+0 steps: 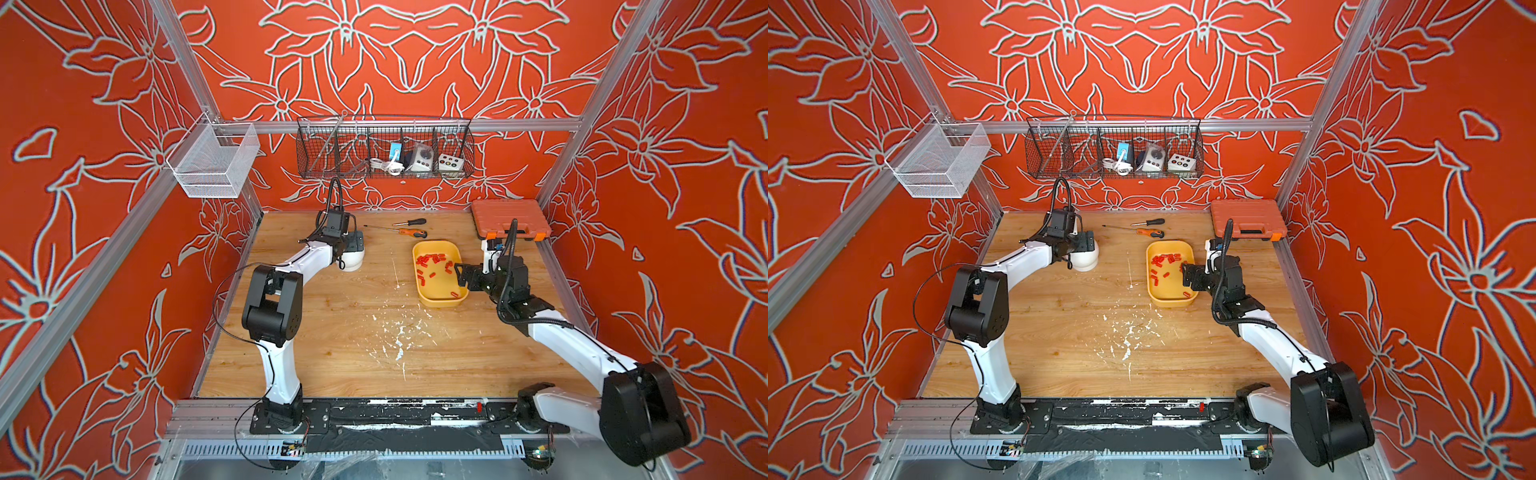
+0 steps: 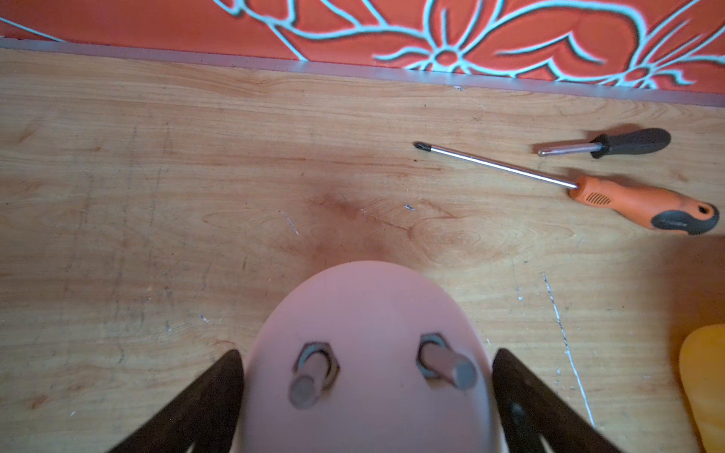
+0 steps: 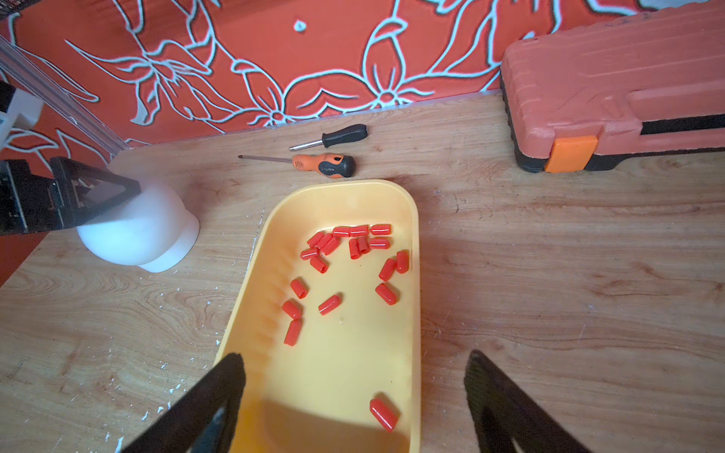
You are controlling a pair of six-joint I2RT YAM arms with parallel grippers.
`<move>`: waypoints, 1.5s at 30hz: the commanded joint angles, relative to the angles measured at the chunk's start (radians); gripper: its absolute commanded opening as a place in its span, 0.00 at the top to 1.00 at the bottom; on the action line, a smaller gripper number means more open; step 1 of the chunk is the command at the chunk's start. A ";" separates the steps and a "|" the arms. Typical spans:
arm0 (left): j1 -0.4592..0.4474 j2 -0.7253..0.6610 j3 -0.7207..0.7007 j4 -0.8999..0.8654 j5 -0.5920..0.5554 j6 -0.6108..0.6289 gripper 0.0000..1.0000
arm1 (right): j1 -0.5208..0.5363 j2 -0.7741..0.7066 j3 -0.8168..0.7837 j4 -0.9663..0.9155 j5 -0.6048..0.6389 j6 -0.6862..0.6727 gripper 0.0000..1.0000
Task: Cover the protruding screws with screw protection sleeves
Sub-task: Move the plastic shell to the center of the board.
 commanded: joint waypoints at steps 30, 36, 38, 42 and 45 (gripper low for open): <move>-0.314 -0.209 -0.282 -0.242 -0.093 -0.349 0.07 | 0.008 0.023 -0.021 0.037 -0.006 0.046 0.11; -0.316 -0.248 -0.271 -0.228 -0.112 -0.349 0.05 | 0.007 0.025 -0.018 0.034 -0.014 0.047 0.11; -0.316 -0.260 -0.256 -0.223 -0.110 -0.339 0.04 | 0.007 0.023 -0.015 0.029 -0.016 0.046 0.11; -0.316 -0.271 -0.191 -0.248 -0.106 -0.311 0.02 | 0.007 0.021 -0.005 0.013 -0.019 0.041 0.11; -0.316 -0.294 -0.153 -0.257 -0.109 -0.293 0.02 | 0.006 0.018 0.002 0.001 -0.018 0.034 0.11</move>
